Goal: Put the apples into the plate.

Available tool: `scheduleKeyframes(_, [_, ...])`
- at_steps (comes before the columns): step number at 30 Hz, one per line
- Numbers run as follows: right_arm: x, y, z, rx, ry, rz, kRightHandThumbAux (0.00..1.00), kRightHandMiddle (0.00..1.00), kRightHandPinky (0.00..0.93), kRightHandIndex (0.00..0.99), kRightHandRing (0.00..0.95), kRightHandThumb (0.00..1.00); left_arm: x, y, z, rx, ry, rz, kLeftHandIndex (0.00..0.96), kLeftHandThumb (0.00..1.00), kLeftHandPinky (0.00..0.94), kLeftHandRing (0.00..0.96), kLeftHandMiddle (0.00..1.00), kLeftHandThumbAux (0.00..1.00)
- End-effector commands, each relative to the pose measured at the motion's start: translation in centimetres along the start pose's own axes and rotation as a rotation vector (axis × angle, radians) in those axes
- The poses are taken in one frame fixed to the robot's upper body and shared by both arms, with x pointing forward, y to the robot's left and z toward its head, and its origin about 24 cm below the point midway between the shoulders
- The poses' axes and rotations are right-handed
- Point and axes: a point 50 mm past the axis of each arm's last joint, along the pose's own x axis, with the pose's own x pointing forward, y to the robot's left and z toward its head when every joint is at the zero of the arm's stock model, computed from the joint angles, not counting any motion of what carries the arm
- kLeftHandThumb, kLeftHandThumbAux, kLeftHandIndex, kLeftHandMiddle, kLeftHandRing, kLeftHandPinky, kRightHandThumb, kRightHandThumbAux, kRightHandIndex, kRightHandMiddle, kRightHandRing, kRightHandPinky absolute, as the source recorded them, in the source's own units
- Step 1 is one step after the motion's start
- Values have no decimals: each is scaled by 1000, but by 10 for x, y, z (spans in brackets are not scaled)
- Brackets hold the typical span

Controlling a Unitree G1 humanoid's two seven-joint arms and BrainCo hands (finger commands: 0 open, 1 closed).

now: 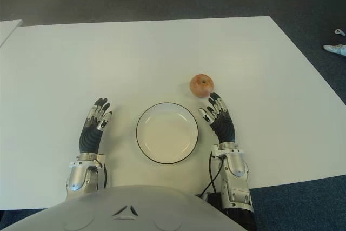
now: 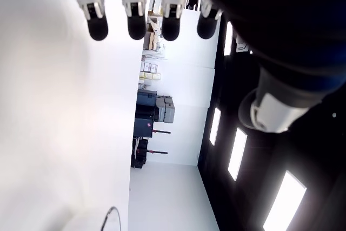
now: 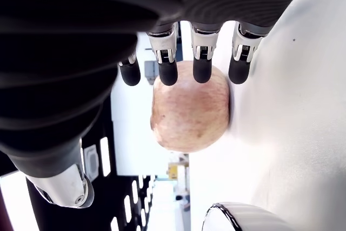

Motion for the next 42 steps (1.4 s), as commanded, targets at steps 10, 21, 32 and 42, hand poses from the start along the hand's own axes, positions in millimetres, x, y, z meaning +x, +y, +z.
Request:
scheduleKeyframes(10, [-2,0,-3,10,25,5,673,19,21,28,2,277,-1,-2,-1,2,10,-16,75,275,37,20,33,568])
scheduleKeyframes(21, [-4,-2,3,-3,4,-6,668,22,30,30,4,264,-2,-3,-1,-1,14,-13,73,277,34,17,30,573])
scheduleKeyframes(32, [-15,-25,55,-273,-304,-213,618,66,77,59,44,375,-1,-3,-1,-15,28,-1,67,283,26,14,26,562])
scheduleKeyframes(42, [14,-35,84,-679,-571,-279,519,67,32,49,41,386,0,-4,-1,-22,29,2,58,294,32,7,20,577])
